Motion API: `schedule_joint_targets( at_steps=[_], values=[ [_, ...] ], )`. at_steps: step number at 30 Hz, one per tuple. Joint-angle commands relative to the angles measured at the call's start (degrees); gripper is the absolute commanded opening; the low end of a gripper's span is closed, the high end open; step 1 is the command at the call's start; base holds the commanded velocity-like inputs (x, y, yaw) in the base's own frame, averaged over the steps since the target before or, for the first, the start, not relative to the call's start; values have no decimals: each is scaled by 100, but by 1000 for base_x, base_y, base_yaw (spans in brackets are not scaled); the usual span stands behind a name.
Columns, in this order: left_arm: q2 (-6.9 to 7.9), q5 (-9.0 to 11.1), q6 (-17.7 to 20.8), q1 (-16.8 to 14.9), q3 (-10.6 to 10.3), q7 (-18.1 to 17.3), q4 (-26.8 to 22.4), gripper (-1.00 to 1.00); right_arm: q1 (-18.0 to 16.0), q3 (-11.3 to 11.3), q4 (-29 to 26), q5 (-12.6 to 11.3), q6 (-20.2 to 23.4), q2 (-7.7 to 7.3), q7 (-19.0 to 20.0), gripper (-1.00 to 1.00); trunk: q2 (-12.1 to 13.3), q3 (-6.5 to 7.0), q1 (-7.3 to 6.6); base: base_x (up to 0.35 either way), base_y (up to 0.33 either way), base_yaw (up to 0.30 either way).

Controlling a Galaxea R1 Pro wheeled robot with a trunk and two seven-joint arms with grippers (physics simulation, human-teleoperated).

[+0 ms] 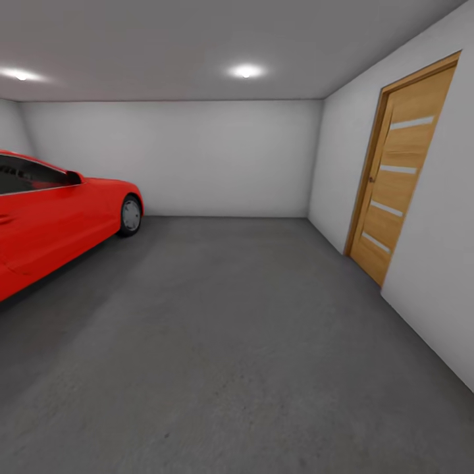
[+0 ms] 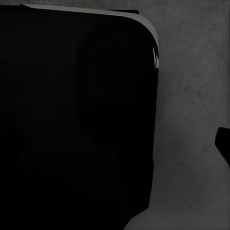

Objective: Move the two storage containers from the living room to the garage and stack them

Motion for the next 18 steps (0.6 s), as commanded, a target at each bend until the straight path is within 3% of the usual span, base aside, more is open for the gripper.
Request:
schedule_joint_targets(
  at_steps=[1,18],
  values=[
    [-1,37,-3,0,3,6,-2,100,-2,3,5,4,-29,0,8,100,-2,-4,3,325,0,0],
    [-1,37,-3,0,5,6,-2,100,-2,-8,8,-36,-59,2,-29,100,-2,-4,3,325,0,0]
  ],
)
